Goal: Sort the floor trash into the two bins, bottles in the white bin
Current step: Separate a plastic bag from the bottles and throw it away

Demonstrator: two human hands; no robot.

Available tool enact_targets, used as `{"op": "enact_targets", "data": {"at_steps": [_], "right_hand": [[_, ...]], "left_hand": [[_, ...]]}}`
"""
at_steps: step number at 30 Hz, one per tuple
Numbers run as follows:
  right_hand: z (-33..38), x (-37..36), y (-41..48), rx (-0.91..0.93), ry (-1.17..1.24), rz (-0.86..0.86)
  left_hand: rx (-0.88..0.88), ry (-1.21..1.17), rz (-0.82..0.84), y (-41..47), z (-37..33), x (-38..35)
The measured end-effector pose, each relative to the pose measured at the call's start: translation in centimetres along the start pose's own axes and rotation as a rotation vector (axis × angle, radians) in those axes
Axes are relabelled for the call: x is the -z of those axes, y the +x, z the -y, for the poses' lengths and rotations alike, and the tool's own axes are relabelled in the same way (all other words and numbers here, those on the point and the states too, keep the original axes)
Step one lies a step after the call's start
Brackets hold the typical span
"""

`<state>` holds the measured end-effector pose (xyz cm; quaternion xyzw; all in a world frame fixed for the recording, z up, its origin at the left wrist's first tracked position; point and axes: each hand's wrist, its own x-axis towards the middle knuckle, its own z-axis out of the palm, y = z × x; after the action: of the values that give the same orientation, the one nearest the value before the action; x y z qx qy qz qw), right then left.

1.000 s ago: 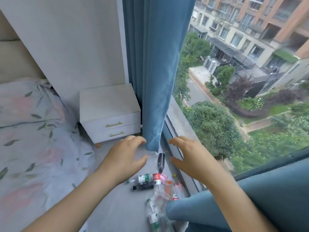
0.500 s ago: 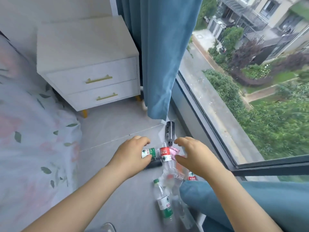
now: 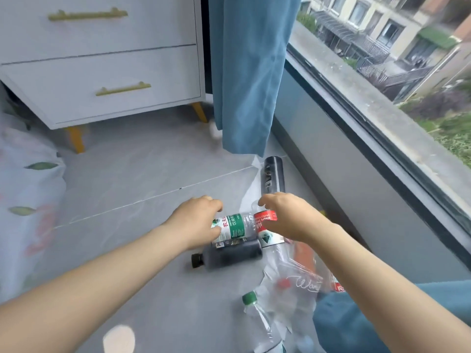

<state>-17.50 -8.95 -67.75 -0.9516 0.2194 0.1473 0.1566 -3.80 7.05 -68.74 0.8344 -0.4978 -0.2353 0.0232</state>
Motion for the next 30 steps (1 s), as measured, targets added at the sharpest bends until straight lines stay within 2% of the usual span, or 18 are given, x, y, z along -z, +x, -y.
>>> {"op": "enact_targets", "data": {"at_steps": [5, 8, 11, 13, 17, 24, 30], "right_hand": [[-1.3, -4.2, 0.7, 0.000, -0.021, -0.036], [-2.8, -6.4, -0.2, -0.036, 0.009, -0.029], [-4.4, -7.8, -2.0, -0.073, -0.004, -0.029], [-4.8, -8.4, -3.7, -0.099, -0.016, -0.009], [-5.5, -9.7, -6.5, -0.150, -0.061, 0.086], [-6.5, -11.9, -8.9, -0.290, -0.071, 0.236], [-5.4, -14.5, -9.9, -0.340, -0.031, 0.246]], "left_hand": [[-0.060, 0.081, 0.001, 1.6, 1.0, -4.2], [-0.163, 0.169, -0.087, 1.7, 0.8, -6.7], [-0.246, 0.142, -0.142, 1.2, 0.1, -9.0], [-0.276, 0.123, -0.123, 0.8, -0.1, -10.2], [-0.257, 0.136, -0.056, 0.6, -0.5, -11.5], [-0.242, 0.206, -0.047, 0.5, -0.6, -13.0], [-0.165, 0.156, 0.017, -1.0, 0.6, -14.4]]}}
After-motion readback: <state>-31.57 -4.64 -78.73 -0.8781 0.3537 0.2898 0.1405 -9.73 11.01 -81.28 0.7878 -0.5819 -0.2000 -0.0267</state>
